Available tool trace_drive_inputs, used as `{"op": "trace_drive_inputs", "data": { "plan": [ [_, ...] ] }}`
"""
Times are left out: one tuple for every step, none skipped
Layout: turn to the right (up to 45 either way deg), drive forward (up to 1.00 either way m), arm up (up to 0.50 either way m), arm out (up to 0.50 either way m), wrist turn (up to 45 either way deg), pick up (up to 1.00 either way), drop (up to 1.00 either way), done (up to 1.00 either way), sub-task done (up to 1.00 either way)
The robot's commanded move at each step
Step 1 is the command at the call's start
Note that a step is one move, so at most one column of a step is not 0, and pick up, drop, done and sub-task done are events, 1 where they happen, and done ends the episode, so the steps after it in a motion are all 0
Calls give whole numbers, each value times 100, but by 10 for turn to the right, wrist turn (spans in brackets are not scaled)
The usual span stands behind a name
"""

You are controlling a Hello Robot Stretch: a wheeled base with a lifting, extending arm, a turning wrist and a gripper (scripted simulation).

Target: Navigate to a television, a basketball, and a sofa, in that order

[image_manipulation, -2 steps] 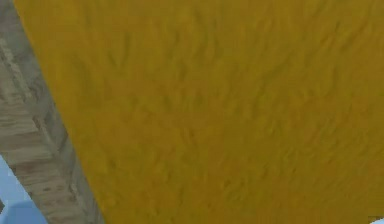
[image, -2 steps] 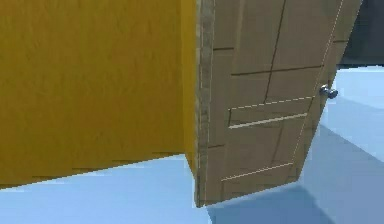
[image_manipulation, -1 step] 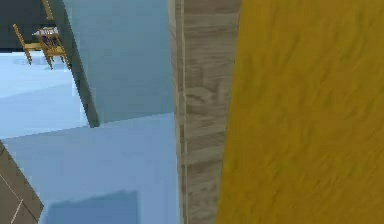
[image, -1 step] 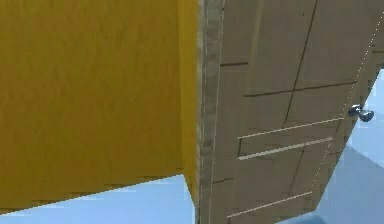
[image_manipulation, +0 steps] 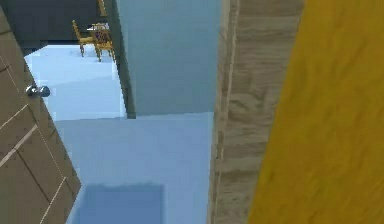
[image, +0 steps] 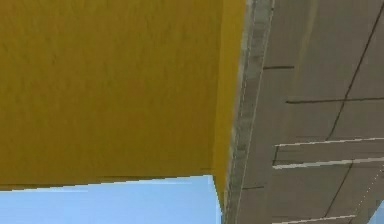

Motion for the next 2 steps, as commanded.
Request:
{"op": "trace_drive_inputs", "data": {
  "plan": [
    [0, 15, 0, 0, 0, 0, 0, 0, 0],
    [450, 0, 0, 0, 0, 0, 0, 0, 0]
  ]
}}
